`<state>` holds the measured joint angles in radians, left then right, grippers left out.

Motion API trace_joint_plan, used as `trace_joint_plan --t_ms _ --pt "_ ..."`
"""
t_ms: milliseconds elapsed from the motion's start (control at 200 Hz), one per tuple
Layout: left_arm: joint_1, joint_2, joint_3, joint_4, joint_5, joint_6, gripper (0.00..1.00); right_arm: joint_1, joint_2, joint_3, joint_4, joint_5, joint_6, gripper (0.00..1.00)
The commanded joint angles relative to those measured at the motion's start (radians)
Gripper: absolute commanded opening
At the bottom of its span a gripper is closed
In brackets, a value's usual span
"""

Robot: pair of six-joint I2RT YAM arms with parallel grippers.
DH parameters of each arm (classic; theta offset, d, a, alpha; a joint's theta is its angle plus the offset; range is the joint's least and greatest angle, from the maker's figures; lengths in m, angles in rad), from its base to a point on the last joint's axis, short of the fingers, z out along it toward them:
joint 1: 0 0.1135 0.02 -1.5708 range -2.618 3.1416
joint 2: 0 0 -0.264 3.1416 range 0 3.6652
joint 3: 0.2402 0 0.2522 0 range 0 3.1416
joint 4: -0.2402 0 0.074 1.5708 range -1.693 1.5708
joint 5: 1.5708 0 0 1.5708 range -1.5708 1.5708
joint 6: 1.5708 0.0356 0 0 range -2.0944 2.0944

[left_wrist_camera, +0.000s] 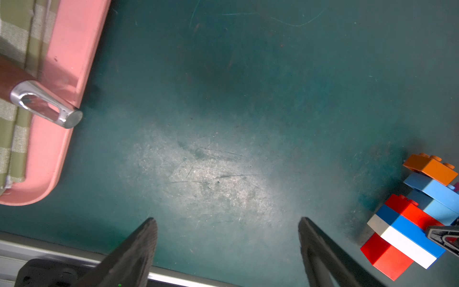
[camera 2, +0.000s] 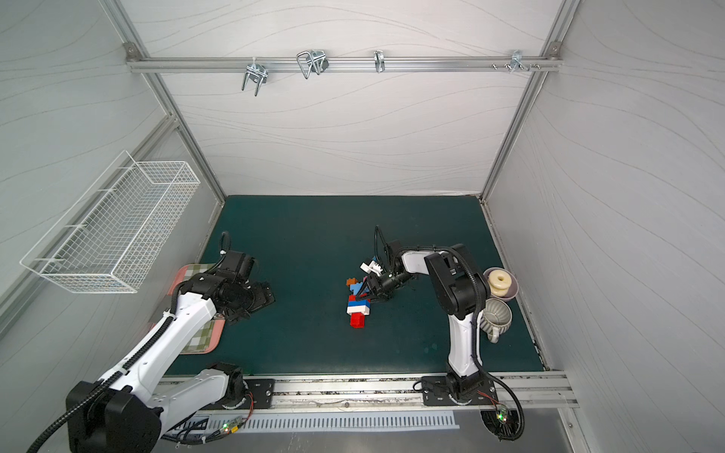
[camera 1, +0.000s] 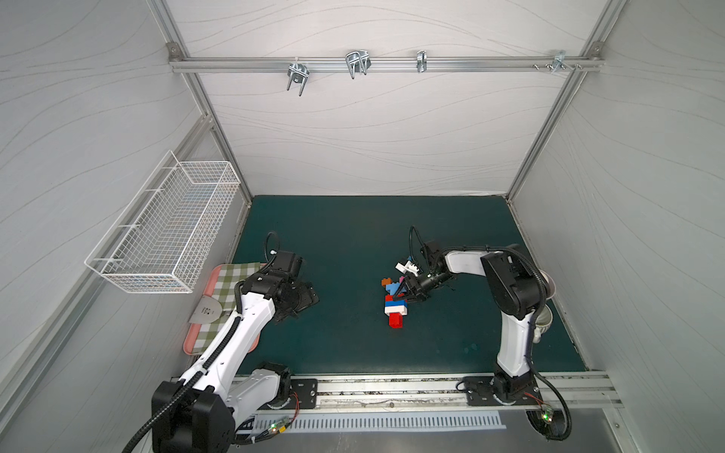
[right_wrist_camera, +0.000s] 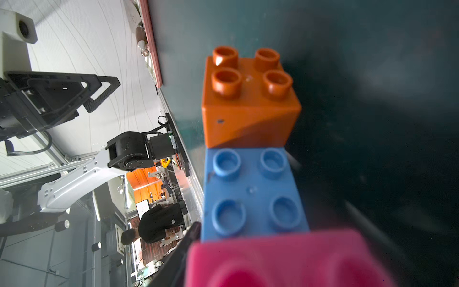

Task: Assemble a carrot with lego
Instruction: Adjust the lego brick at the center of the board.

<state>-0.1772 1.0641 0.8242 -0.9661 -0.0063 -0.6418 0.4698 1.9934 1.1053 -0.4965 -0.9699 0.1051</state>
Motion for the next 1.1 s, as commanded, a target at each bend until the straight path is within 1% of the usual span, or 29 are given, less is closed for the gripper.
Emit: trace_joint_plan --t_ms 0,170,315,430,640,740,835,855,865,875,890,985,1096 --pt "0.004 0.004 0.015 0.022 0.003 0.001 0.89 -0.014 0.011 0.019 -0.039 -0.003 -0.031 0.51" --pt "0.005 0.005 0.016 0.026 0.003 -0.001 0.89 -0.026 -0.013 0.009 -0.095 0.059 -0.06 0.56" --pt "0.005 0.018 0.022 0.035 0.006 0.002 0.89 -0.049 -0.028 -0.01 -0.1 0.078 -0.062 0.57" --pt "0.005 0.033 0.036 0.04 0.002 0.008 0.89 -0.061 -0.043 -0.016 -0.125 0.115 -0.076 0.6" --pt "0.005 0.063 0.075 0.082 -0.026 0.039 0.93 -0.094 -0.12 -0.041 -0.137 0.189 -0.08 0.72" --pt "0.005 0.088 0.102 0.11 -0.073 0.068 0.98 -0.113 -0.179 -0.037 -0.129 0.21 -0.087 0.79" --pt "0.013 0.113 0.123 0.156 -0.118 0.108 0.99 -0.134 -0.239 -0.025 -0.111 0.242 -0.098 0.86" --pt "0.015 0.119 0.126 0.167 -0.126 0.118 0.99 -0.141 -0.247 -0.019 -0.11 0.246 -0.098 0.88" --pt "0.016 0.121 0.127 0.172 -0.132 0.122 0.99 -0.146 -0.249 -0.015 -0.109 0.246 -0.099 0.91" --pt "0.018 0.123 0.129 0.178 -0.137 0.129 0.99 -0.15 -0.253 -0.011 -0.109 0.248 -0.101 0.97" --pt "0.022 0.127 0.132 0.187 -0.147 0.139 0.99 -0.156 -0.258 -0.006 -0.109 0.252 -0.104 0.99" --pt "0.057 0.154 0.136 0.246 -0.207 0.197 0.99 -0.191 -0.305 0.017 -0.082 0.31 -0.121 0.99" --pt "0.137 0.18 0.123 0.345 -0.236 0.274 0.99 -0.245 -0.386 -0.004 0.035 0.404 -0.132 0.99"
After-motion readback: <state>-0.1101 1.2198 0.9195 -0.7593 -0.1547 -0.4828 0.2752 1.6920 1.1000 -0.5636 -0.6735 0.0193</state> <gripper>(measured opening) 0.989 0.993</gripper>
